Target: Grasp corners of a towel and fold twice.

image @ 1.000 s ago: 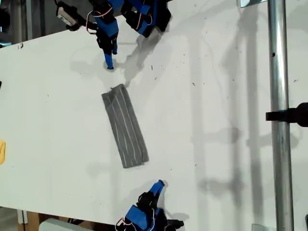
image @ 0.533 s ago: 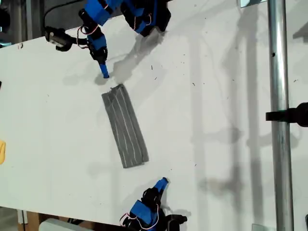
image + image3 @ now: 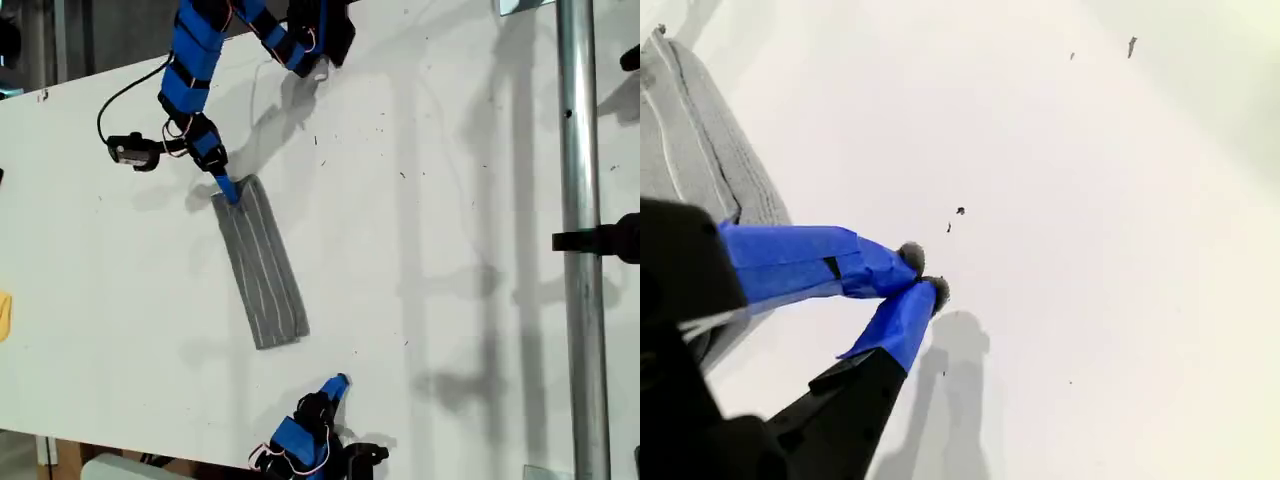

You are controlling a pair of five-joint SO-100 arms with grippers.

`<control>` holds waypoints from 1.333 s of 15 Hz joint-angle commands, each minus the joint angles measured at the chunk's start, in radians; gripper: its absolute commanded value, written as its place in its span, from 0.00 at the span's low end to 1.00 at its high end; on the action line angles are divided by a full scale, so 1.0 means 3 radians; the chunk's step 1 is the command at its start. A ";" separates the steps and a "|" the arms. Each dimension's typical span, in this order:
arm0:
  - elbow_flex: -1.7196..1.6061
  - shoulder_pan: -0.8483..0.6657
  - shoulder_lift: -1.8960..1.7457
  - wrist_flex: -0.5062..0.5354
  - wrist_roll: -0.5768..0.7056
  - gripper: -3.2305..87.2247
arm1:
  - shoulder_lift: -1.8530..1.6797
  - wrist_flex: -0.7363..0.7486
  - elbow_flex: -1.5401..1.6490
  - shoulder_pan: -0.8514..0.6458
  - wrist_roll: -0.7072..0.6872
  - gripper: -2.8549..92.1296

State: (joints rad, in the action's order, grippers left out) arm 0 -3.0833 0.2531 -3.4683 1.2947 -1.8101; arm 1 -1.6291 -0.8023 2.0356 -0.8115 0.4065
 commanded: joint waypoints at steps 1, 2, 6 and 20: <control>0.0092 0.0051 -0.0020 0.0015 -0.0015 0.04 | 0.0327 0.0026 -0.0368 0.0189 0.0133 0.59; 0.0092 0.0041 -0.0020 0.0020 -0.0010 0.04 | 0.0460 -0.0041 -0.0465 0.0215 0.0210 0.59; 0.0082 0.0046 -0.0020 0.0026 -0.0015 0.04 | 0.0793 -0.0102 -0.0839 0.0424 0.0481 0.58; 0.0056 0.0061 -0.0020 0.0015 0.0036 0.05 | -0.0777 -0.1923 -0.0164 0.1258 0.2081 0.03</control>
State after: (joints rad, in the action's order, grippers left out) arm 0 -3.0833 0.2638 -3.4683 1.2947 -1.8101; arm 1 -1.6368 -1.2011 1.9620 -0.4955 0.9050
